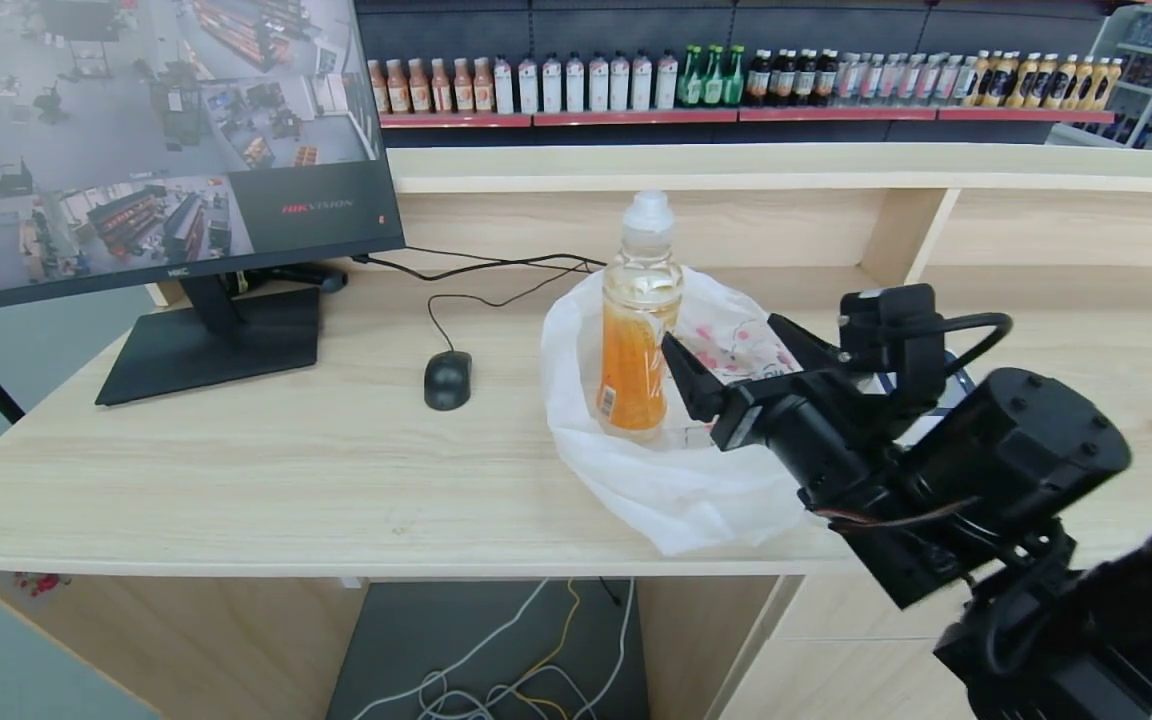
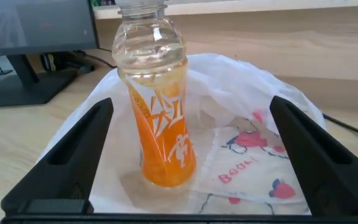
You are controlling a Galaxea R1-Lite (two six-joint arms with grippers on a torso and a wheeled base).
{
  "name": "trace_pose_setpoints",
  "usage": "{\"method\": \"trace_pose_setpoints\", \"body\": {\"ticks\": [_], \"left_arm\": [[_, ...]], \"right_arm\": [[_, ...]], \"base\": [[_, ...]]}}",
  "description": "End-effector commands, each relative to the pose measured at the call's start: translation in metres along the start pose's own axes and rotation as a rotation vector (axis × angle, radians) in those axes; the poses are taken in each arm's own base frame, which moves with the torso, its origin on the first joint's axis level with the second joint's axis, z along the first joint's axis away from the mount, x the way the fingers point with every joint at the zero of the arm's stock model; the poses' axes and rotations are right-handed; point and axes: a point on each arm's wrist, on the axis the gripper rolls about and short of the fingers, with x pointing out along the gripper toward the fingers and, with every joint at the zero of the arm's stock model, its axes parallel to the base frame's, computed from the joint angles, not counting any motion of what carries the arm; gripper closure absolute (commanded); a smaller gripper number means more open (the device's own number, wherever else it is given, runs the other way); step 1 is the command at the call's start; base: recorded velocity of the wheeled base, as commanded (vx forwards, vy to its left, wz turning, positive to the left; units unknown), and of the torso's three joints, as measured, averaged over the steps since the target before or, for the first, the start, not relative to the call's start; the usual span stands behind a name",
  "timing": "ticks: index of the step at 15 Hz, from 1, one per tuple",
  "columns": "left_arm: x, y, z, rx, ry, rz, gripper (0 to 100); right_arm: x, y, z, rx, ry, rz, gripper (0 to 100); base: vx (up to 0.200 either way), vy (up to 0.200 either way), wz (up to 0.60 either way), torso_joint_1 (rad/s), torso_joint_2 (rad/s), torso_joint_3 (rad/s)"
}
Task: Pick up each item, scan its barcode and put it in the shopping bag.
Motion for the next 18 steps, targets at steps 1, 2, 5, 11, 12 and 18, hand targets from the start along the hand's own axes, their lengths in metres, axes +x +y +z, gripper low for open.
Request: {"method": "trace_pose_setpoints", "body": {"ticks": [1,2,5,11,12,18], "left_arm": [[0.0,0.0,0.0,0.0,0.0,0.001,0],[0.0,0.0,0.0,0.0,0.001,0.001,0],[0.0,0.0,0.0,0.001,0.0,0.001,0],[0.0,0.0,0.0,0.0,0.0,0.001,0],[0.0,0.0,0.0,0.0,0.0,0.001,0],[0.0,0.0,0.0,-0.003,0.001,0.001,0]], "right_arm": [[-0.053,-0.015,0.023,-0.007,0.022,0.011,0],[-0.075,-0.021,0.021,-0.019,0.065,0.016,0],[-0.111,-0.031,0.035,-0.013,0.049,0.047,0],[-0.126,-0.031,0.044,0.02,0.022,0.077,0],[-0.126,-0.032,0.045,0.027,0.016,0.073,0],[-0.124,-0.033,0.043,0.017,0.026,0.067,0]], "base": [[0.0,0.0,0.0,0.0,0.0,0.0],[0.0,0.0,0.0,0.0,0.0,0.0],[0.0,0.0,0.0,0.0,0.0,0.0],[0.0,0.0,0.0,0.0,0.0,0.0],[0.0,0.0,0.0,0.0,0.0,0.0],[-0.033,0.0,0.0,0.0,0.0,0.0]]}}
